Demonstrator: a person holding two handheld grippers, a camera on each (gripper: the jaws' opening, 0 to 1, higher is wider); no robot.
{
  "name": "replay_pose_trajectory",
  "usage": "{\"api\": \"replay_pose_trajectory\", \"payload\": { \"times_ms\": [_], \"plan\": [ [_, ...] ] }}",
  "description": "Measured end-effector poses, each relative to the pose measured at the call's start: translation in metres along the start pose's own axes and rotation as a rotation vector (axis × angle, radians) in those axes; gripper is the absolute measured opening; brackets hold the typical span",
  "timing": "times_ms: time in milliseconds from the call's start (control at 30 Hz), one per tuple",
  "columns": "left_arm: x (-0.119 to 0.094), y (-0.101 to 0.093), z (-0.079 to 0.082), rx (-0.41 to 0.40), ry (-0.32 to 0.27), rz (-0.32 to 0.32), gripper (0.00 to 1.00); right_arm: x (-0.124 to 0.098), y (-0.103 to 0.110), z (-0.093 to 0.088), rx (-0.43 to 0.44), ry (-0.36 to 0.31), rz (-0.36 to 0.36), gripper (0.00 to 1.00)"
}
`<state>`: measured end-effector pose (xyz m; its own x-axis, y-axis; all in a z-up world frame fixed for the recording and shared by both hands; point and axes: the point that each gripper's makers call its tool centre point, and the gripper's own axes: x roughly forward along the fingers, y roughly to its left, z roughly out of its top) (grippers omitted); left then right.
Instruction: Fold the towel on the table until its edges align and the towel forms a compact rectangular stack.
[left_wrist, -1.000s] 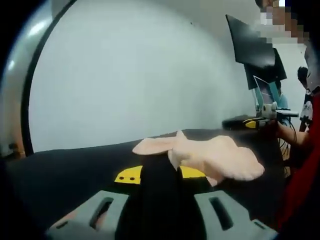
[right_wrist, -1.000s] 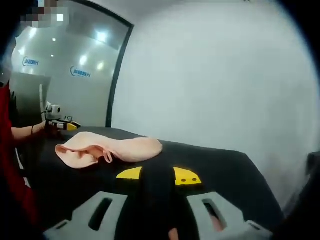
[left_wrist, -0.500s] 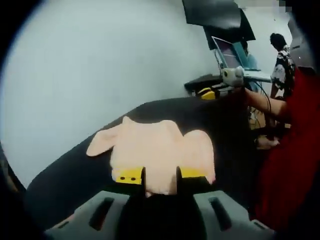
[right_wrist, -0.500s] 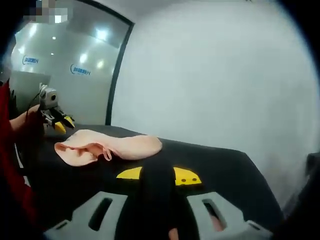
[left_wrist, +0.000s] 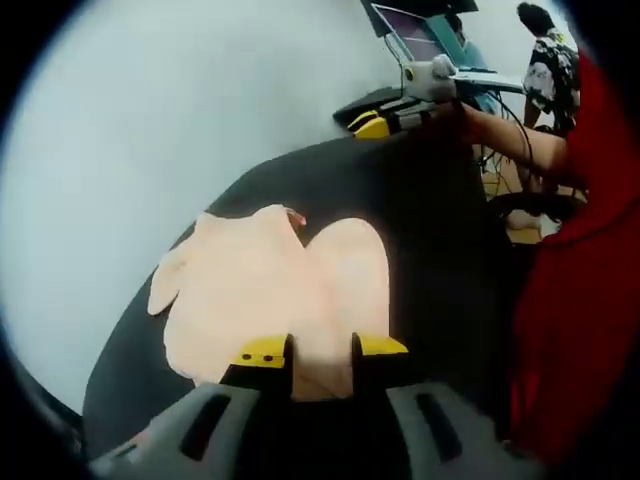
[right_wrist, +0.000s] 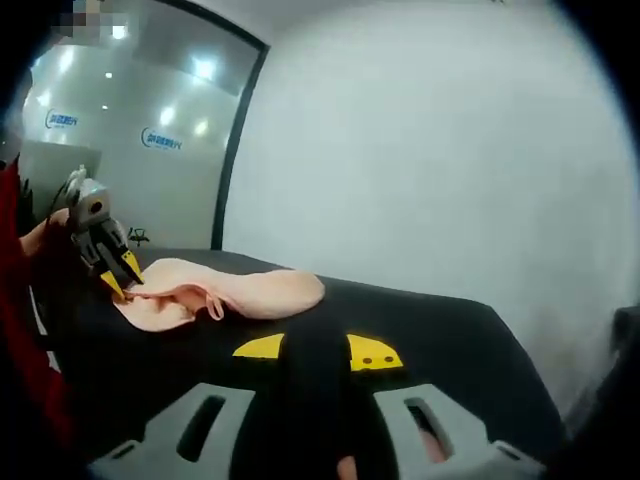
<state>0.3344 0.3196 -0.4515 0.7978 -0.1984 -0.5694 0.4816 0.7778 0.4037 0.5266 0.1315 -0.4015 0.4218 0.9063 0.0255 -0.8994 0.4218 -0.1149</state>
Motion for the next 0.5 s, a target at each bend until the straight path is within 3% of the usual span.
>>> {"api": "replay_pose_trajectory", "payload": {
  "times_ms": [67,133,267,333,367,500],
  "plan": [
    [-0.002,0.003,0.002,0.005,-0.014,0.008,0.1,0.0,0.0,0.0,0.001,-0.001,0.0,0.19],
    [-0.004,0.007,0.003,-0.001,-0.023,0.016,0.04,0.0,0.001,0.0,0.001,0.0,0.0,0.19],
    [-0.009,0.015,0.001,0.038,-0.01,0.056,0.03,0.0,0.0,-0.001,0.0,0.002,0.0,0.19],
    [-0.016,0.026,0.002,0.098,-0.003,0.107,0.03,0.0,0.0,-0.001,0.0,0.004,0.0,0.19],
    [-0.023,0.04,0.0,0.106,0.013,0.168,0.03,0.0,0.0,-0.001,0.0,0.005,0.0,0.19],
    [-0.046,0.073,0.003,0.081,-0.007,0.274,0.03,0.0,0.0,-0.002,0.0,0.006,-0.001,0.19]
  ]
}}
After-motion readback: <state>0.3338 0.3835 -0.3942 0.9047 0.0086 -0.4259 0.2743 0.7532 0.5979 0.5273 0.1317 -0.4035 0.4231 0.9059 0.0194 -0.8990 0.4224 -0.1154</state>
